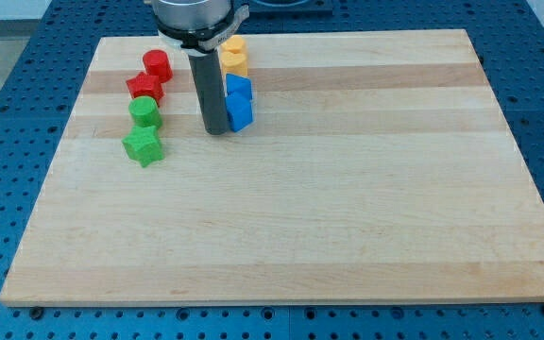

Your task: Slide the blue blocks to the left

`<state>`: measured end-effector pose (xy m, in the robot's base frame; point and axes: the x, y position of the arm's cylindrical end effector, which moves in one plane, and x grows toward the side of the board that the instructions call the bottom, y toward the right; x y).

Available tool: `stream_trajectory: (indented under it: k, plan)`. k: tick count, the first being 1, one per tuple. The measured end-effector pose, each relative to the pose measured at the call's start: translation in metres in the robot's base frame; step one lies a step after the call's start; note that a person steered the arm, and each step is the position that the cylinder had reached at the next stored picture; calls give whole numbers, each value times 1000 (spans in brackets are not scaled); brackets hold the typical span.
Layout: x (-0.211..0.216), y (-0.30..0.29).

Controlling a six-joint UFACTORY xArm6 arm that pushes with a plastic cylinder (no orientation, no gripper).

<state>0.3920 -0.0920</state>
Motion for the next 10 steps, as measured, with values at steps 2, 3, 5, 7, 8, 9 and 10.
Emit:
stream_trajectory:
  k: [2, 3, 5, 7, 8, 9, 10]
  plan:
    - [33, 6]
    - [15, 69]
    - [-54, 89]
    - [-72, 53]
    - [-62, 53]
    - [-62, 53]
    - [-62, 62]
